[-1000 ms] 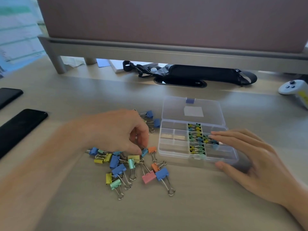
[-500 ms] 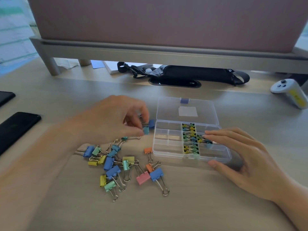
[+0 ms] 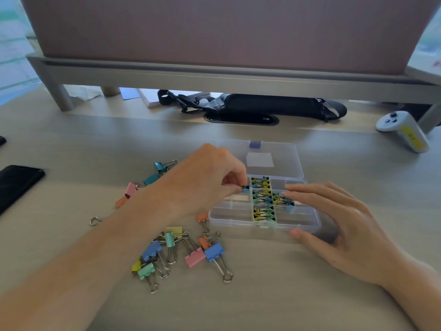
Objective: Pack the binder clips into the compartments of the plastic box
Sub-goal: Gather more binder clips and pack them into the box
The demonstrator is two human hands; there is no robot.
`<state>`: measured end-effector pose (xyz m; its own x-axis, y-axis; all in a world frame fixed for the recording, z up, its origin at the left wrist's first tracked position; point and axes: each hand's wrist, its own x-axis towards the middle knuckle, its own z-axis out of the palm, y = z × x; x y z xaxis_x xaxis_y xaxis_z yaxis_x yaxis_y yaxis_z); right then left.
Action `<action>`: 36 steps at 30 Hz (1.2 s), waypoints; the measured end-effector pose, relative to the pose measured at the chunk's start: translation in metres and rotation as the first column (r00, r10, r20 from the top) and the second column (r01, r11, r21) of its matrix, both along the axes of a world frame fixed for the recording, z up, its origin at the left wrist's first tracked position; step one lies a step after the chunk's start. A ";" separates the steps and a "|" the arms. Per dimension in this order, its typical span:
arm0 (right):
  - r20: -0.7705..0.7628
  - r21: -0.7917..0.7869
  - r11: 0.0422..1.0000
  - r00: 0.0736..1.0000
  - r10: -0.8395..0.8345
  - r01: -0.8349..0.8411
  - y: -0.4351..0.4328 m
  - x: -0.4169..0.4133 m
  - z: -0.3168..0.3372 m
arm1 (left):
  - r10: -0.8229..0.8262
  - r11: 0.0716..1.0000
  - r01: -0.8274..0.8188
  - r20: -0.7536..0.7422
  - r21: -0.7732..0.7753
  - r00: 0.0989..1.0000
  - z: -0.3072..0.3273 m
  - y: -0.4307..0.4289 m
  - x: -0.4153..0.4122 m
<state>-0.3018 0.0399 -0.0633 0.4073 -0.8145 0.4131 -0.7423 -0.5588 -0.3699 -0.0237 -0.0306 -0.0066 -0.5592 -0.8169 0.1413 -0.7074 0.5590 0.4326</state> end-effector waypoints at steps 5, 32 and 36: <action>-0.005 -0.003 1.000 1.000 0.004 -0.004 0.000 0.000 0.000 | -0.015 1.000 0.016 -0.031 0.019 0.999 -0.002 -0.001 -0.003; -0.176 -0.024 1.000 0.984 0.002 -0.007 -0.019 0.049 0.001 | 0.184 0.972 -0.178 0.021 -0.156 0.983 -0.013 -0.002 -0.025; -0.186 -0.041 0.999 0.983 -0.002 -0.006 -0.019 0.049 -0.001 | 0.165 0.983 -0.165 0.001 -0.086 0.986 -0.009 -0.001 -0.020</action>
<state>-0.2531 0.0211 -0.0643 0.4817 -0.7974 0.3634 -0.7949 -0.5721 -0.2018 -0.0434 -0.0315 -0.0157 -0.4192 -0.8833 0.2100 -0.7964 0.4688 0.3821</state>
